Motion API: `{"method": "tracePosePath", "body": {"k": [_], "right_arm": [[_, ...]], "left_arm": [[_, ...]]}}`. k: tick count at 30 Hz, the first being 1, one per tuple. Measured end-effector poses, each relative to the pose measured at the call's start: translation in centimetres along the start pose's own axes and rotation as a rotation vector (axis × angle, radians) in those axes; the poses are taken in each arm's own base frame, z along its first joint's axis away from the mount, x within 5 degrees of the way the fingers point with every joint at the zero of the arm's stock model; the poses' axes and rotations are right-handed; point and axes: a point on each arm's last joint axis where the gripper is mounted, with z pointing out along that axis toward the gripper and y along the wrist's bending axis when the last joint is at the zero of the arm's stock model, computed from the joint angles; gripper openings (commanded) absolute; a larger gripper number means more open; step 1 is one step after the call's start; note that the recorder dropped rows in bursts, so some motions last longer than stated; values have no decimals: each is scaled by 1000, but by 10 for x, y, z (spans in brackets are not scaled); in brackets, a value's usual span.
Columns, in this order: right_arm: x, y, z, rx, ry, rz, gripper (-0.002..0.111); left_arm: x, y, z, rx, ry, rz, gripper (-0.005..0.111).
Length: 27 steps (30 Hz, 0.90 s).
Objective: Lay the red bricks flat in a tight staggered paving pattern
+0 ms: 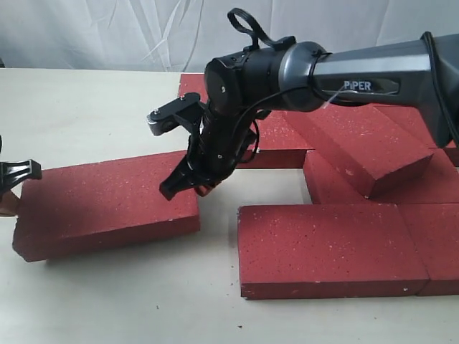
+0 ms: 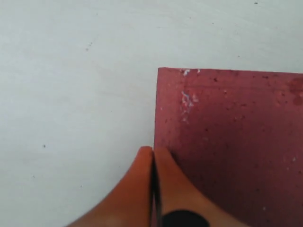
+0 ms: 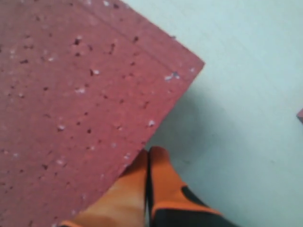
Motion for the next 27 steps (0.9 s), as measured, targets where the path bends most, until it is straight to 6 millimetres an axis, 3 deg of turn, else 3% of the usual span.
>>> {"method": "tracePosePath", "body": {"k": [8, 14, 21, 27], "right_arm": [[4, -24, -5, 7, 35, 53, -1], [9, -29, -5, 12, 81, 56, -1], [16, -39, -8, 86, 154, 20, -1], [17, -41, -26, 108, 150, 18, -1]], "left_arm": [[-11, -7, 19, 49, 23, 19, 0], [-16, -19, 24, 62, -32, 71, 0], [-21, -12, 16, 25, -86, 84, 0], [-26, 5, 8, -18, -117, 61, 0]]}}
